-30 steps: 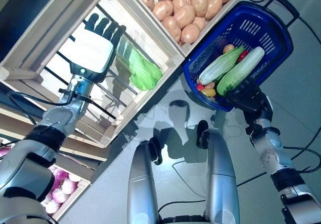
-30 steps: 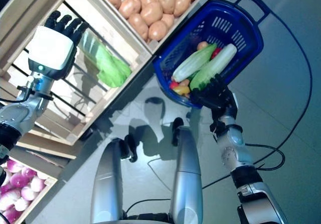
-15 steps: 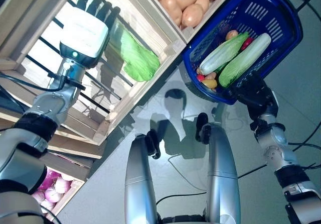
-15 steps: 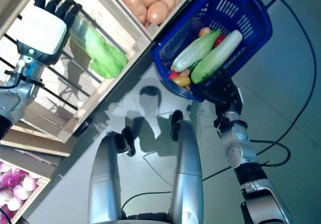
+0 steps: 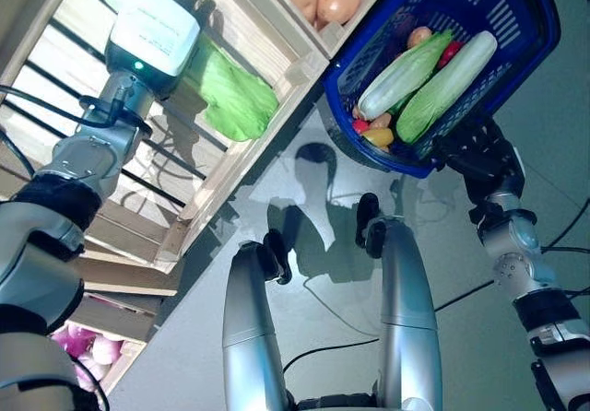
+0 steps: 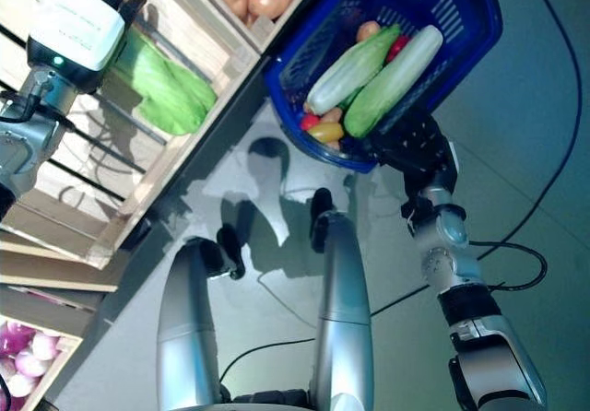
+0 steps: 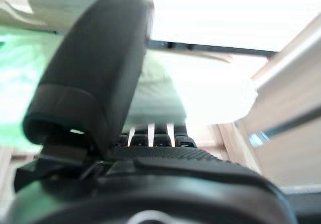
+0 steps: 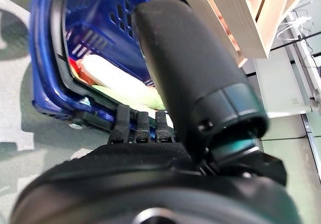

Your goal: Put vegetables into the basket

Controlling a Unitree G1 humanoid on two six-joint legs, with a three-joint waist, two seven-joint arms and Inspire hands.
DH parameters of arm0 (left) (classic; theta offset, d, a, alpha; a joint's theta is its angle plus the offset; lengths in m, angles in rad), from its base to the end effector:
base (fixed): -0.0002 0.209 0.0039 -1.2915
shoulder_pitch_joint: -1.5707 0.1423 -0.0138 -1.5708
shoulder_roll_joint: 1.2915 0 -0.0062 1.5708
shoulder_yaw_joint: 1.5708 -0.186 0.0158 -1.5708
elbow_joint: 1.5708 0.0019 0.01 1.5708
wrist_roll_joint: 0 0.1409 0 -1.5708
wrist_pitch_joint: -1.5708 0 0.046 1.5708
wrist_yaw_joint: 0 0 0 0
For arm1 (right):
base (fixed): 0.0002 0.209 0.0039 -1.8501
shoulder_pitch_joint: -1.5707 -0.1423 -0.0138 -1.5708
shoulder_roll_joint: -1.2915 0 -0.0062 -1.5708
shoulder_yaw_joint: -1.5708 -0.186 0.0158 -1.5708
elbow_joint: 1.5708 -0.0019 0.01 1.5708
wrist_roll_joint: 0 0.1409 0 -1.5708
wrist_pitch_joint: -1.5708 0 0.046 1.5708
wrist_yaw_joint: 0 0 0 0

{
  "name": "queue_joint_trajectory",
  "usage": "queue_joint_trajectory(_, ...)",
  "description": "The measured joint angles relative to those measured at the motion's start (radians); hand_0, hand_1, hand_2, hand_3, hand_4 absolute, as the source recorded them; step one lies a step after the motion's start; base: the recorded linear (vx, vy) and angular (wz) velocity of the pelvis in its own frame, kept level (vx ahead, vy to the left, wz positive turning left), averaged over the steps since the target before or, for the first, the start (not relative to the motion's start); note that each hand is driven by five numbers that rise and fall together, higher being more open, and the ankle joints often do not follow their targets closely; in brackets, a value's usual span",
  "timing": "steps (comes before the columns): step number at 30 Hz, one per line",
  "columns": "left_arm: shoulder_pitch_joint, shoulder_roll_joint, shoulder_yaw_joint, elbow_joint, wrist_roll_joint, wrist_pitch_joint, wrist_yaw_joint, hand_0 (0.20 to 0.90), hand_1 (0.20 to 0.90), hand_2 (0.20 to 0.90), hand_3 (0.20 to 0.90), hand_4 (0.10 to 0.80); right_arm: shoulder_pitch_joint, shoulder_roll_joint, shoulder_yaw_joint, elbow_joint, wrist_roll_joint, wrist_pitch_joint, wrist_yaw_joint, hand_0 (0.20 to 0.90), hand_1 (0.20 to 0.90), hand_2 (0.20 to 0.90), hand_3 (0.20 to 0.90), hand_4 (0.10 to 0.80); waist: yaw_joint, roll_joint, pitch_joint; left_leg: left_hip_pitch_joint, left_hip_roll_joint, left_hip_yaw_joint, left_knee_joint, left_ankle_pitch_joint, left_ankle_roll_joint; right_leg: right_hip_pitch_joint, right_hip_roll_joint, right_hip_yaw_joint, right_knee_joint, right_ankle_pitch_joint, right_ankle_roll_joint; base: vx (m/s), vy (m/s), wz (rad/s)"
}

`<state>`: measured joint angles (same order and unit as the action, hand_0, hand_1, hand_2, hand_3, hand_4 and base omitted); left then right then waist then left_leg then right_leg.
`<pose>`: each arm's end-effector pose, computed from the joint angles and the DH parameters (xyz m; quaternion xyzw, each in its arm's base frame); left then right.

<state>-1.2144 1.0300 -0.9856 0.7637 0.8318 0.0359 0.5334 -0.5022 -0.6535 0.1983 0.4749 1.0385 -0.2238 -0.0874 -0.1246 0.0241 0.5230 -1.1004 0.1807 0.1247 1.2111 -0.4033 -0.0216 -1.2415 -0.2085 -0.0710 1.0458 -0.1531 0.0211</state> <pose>0.3381 0.2807 0.2507 0.8728 -0.2368 0.1571 0.3968 0.2926 -0.2602 0.1201 0.1712 -0.0993 -0.0654 0.9780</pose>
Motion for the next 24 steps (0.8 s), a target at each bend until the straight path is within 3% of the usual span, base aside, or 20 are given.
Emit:
queue_joint_trajectory(5,-0.031,-0.001,-0.017,0.001,-0.007,-0.001,-0.077,0.9,0.9,0.9,0.9,0.8,-0.019,-0.005,0.0,0.003,0.0,0.0,0.0,0.9,0.9,0.9,0.9,0.8,0.003,0.0,0.0,0.001,0.007,0.012,-0.014,0.0,0.003,-0.005,0.009,0.006,-0.025,0.009,0.006,-0.013,0.029,-0.1)
queue_joint_trajectory(9,-0.081,0.0,-0.03,-0.005,-0.056,-0.002,-0.195,0.9,0.9,0.9,0.9,0.8,-0.06,-0.008,0.0,0.03,0.033,0.0,0.001,0.9,0.9,0.9,0.9,0.8,0.008,0.001,0.0,0.005,0.009,0.031,-0.074,0.026,0.013,-0.004,0.011,-0.003,-0.105,0.028,0.036,-0.012,0.012,-0.22)
queue_joint_trajectory(11,-0.095,-0.002,-0.03,-0.005,-0.092,-0.002,-0.247,0.9,0.9,0.9,0.9,0.8,-0.057,-0.012,0.0,0.03,0.034,0.0,0.001,0.9,0.9,0.9,0.9,0.8,0.004,0.001,0.0,0.011,0.005,0.039,-0.076,0.026,0.013,-0.003,0.006,0.001,-0.108,0.046,0.023,-0.013,0.033,-0.05)
queue_joint_trajectory(13,-0.1,-0.005,-0.03,-0.005,-0.103,0.004,-0.262,0.9,0.9,0.9,0.9,0.8,-0.066,-0.014,0.0,0.033,0.034,0.0,0.001,0.9,0.9,0.9,0.9,0.8,0.01,0.001,-0.001,0.019,0.005,0.046,-0.094,0.032,0.01,0.0,0.008,0.002,-0.128,0.048,0.027,-0.017,0.021,-0.11)
queue_joint_trajectory(14,-0.102,-0.007,-0.03,-0.005,-0.12,0.007,-0.273,0.785,0.785,0.785,0.785,0.723,-0.07,-0.014,0.002,0.033,0.034,0.0,0.001,0.9,0.9,0.9,0.9,0.8,0.01,0.001,-0.001,0.026,0.004,0.048,-0.108,0.036,0.011,0.008,0.008,-0.001,-0.145,0.055,0.037,-0.025,0.016,-0.16)
queue_joint_trajectory(15,-0.102,-0.01,-0.03,-0.005,-0.139,0.013,-0.29,0.561,0.561,0.561,0.561,0.574,-0.071,-0.014,0.003,0.033,0.034,0.0,0.002,0.9,0.9,0.9,0.9,0.8,0.012,0.002,-0.001,0.037,0.003,0.048,-0.126,0.044,0.013,0.022,0.008,-0.007,-0.168,0.057,0.041,-0.019,0.007,-0.1)
queue_joint_trajectory(16,-0.102,-0.015,-0.03,-0.002,-0.142,0.016,-0.299,0.512,0.512,0.512,0.512,0.541,-0.07,-0.014,0.003,0.033,0.034,0.0,0.002,0.9,0.9,0.9,0.9,0.8,0.012,0.002,-0.001,0.044,0.003,0.049,-0.138,0.048,0.013,0.03,0.008,-0.01,-0.179,0.058,0.042,-0.018,0.014,-0.04)
queue_joint_trajectory(17,-0.102,-0.032,-0.03,0.01,-0.142,0.023,-0.317,0.378,0.378,0.378,0.378,0.452,-0.066,-0.015,0.003,0.034,0.036,-0.001,0.002,0.9,0.9,0.9,0.9,0.8,0.006,0.003,-0.001,0.064,0.004,0.049,-0.158,0.055,0.014,0.057,0.006,-0.021,-0.201,0.06,0.044,0.0,0.0,0.0)
queue_joint_trajectory(18,-0.102,-0.04,-0.03,0.017,-0.142,0.023,-0.32,0.3,0.3,0.3,0.3,0.4,-0.065,-0.016,0.003,0.034,0.039,-0.001,0.002,0.9,0.9,0.9,0.9,0.8,0.002,0.003,-0.001,0.071,0.003,0.049,-0.163,0.055,0.014,0.066,0.005,-0.022,-0.205,0.064,0.04,-0.025,0.005,0.1)
queue_joint_trajectory(20,-0.118,-0.064,-0.03,0.043,-0.142,0.024,-0.322,0.3,0.3,0.3,0.3,0.4,-0.066,-0.023,0.003,0.035,0.04,-0.007,0.007,0.9,0.9,0.9,0.9,0.8,-0.01,0.003,-0.001,0.093,-0.004,0.051,-0.174,0.055,0.014,0.089,0.001,-0.022,-0.216,0.091,0.01,-0.023,-0.017,0.12)
queue_joint_trajectory(24,-0.132,-0.082,-0.036,0.1,-0.152,0.023,-0.328,0.3,0.3,0.3,0.3,0.4,-0.072,-0.025,0.004,0.04,0.077,-0.009,0.025,0.9,0.9,0.9,0.9,0.8,-0.014,0.003,-0.001,0.135,-0.004,0.061,-0.189,0.049,-0.002,0.113,-0.003,-0.022,-0.206,0.089,-0.007,-0.013,-0.013,-0.04)
